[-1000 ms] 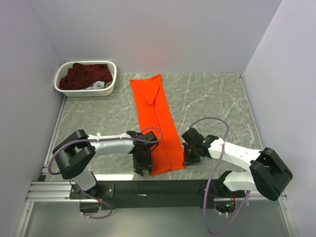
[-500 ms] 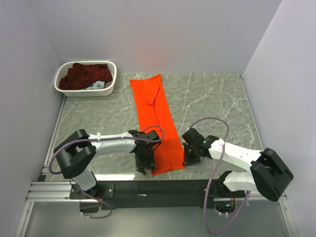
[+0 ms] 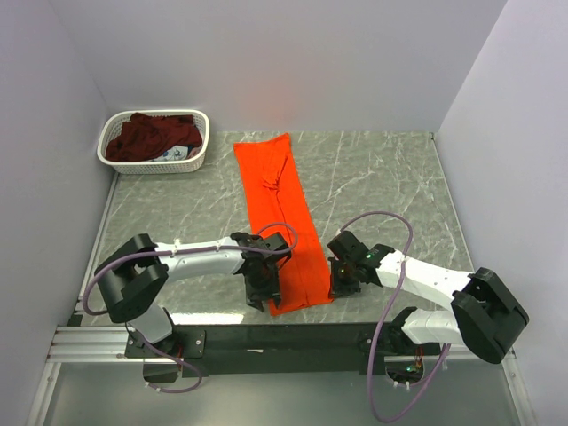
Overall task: Fold and stack the t-shirts
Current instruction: Fold the tshirt
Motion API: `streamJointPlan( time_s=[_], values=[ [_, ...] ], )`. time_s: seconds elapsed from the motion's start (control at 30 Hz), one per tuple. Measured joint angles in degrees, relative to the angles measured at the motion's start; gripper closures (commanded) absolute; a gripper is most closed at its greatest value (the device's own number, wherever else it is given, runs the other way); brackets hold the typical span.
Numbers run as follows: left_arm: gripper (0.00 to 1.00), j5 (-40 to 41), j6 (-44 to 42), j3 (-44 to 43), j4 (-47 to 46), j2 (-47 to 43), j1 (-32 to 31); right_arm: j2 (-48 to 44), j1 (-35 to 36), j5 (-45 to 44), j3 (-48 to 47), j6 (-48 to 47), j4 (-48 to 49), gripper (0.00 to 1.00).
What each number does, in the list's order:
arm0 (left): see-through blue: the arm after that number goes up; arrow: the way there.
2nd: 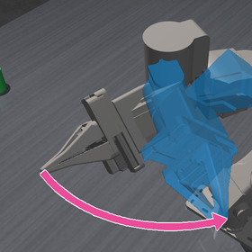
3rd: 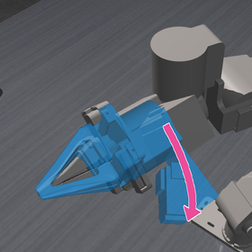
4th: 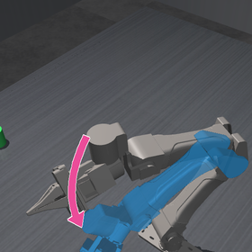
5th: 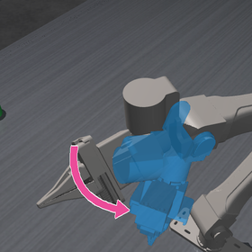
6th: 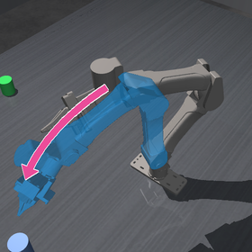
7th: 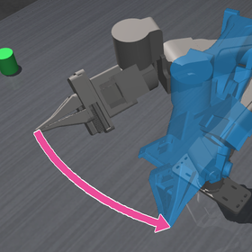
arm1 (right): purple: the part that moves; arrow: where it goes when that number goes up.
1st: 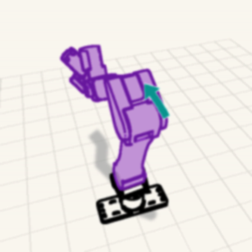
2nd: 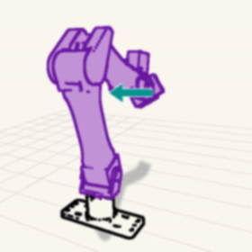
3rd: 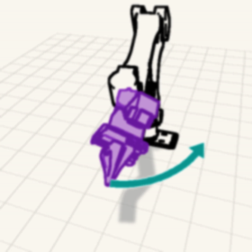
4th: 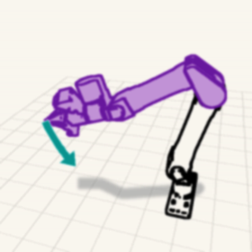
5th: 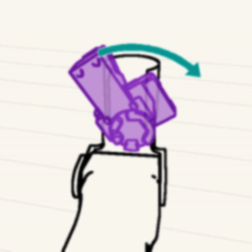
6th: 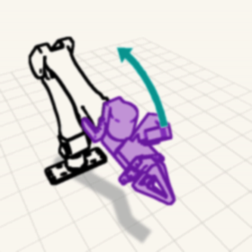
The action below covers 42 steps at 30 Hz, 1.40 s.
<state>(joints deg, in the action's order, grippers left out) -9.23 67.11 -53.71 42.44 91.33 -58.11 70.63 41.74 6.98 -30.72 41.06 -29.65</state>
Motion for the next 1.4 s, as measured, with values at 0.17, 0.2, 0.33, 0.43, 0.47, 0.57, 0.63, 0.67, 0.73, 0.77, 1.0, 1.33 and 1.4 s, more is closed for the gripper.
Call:
streamJointPlan(
  time_s=[0.17,0.2,0.33,0.43,0.47,0.57,0.63,0.67,0.73,0.77,1.0,1.33,1.4],
  values=[
    [0.53,-0.68,-0.44,-0.07,-0.81,3.02,-0.07,0.00,0.00,-0.02,0.00,0.00,0.00,1.00],
    [0.53,-0.98,-0.50,-0.09,-1.07,3.80,-0.07,0.00,0.00,-0.02,0.00,0.00,0.00,1.00],
    [0.57,-2.01,-1.07,-0.52,-1.07,5.18,-0.09,0.02,0.00,-0.02,0.00,0.00,0.02,1.00],
    [0.67,-2.95,-1.55,-0.52,-1.01,5.73,-0.09,0.07,0.00,-0.02,0.00,0.00,0.02,1.00],
    [0.73,-3.37,-1.64,-0.52,-1.01,5.90,-0.07,0.07,0.00,-0.02,0.00,0.00,0.02,1.00],
    [0.86,-4.09,-1.70,-0.52,-1.07,6.14,-0.09,0.04,0.00,-0.02,0.00,0.00,0.02,1.00],
    [0.97,-4.48,-1.64,-0.52,-1.44,6.16,-0.11,0.00,0.00,0.00,0.00,0.00,0.00,1.00],
    [0.99,-4.57,-1.62,-0.52,-1.55,6.16,-0.11,-0.02,0.00,0.00,0.00,0.00,0.00,1.00],
    [0.99,-4.70,-1.73,-0.44,-1.66,6.10,-0.11,-0.26,0.00,0.02,0.09,0.00,-0.02,1.00],
    [0.99,-4.72,-1.66,-0.20,-1.81,5.90,-0.11,-0.59,0.02,0.02,0.28,-0.02,-0.02,1.00],
    [0.99,-4.63,-1.73,4.66,-1.27,0.61,-0.11,-4.42,2.34,2.84,2.54,0.52,-2.36,1.00],
    [0.99,-6.10,0.17,14.95,2.86,-15.56,-2.38,-7.10,16.04,8.81,2.43,7.32,-7.26,1.00],
    [0.99,-6.73,0.96,15.74,3.28,-17.68,-2.73,-6.86,16.52,8.79,1.20,7.98,-8.59,1.00]
  ],
)
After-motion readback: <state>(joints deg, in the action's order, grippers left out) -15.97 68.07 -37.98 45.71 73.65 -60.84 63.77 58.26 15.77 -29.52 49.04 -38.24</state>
